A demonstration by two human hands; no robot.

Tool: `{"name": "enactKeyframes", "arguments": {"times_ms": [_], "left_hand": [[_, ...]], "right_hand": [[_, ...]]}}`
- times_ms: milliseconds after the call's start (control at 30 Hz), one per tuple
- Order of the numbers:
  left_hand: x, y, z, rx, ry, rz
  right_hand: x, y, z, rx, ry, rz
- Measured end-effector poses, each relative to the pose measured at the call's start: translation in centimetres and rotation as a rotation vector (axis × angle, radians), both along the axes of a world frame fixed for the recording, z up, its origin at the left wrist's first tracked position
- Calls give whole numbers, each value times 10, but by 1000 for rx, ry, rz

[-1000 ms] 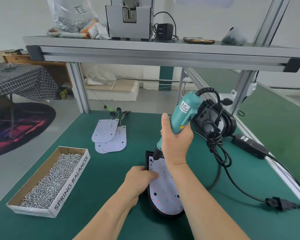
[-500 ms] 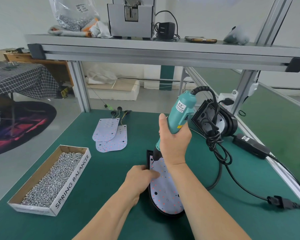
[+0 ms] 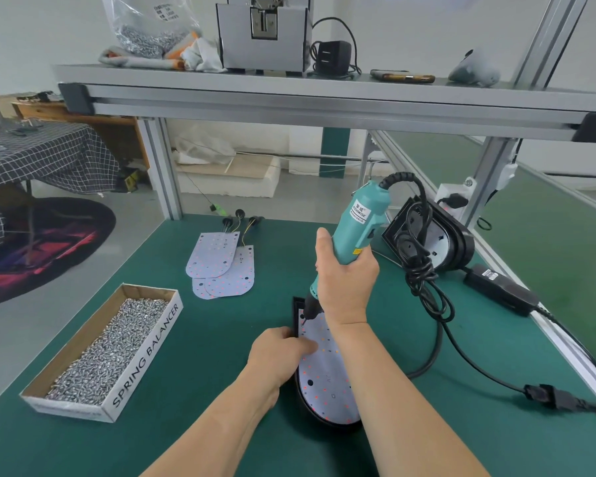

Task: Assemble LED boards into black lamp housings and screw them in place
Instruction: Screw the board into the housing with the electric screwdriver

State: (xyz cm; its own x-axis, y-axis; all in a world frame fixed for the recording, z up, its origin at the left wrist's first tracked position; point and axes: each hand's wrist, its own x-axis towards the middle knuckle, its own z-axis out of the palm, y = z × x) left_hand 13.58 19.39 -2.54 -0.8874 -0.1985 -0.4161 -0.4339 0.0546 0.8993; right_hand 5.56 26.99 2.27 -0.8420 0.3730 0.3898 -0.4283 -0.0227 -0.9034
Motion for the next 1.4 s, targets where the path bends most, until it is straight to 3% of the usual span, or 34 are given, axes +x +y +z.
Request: {"name": "enactKeyframes", "arguments": {"times_ms": [300, 567, 900, 1167, 1233, 1300, 1400], "left_hand": [[0, -3, 2, -14, 10, -52], [0, -5, -2, -15, 10, -61], [-3, -7, -11, -12, 39, -62], [-6, -6, -26, -40, 102, 11], [-7, -7, -27, -36, 101, 6], [-9, -9, -29, -10, 84, -9], [-11, -11, -33, 1, 72, -24]], "right_hand": [[18, 11, 16, -31, 62, 2], [15, 93, 29, -123, 64, -247], [5, 217, -43, 59, -571, -345], [2, 221, -59, 495, -729, -500], [1, 213, -62, 724, -750, -521], [-1, 208, -63, 979, -734, -590], [-10, 204, -58, 1137, -598, -579]]}}
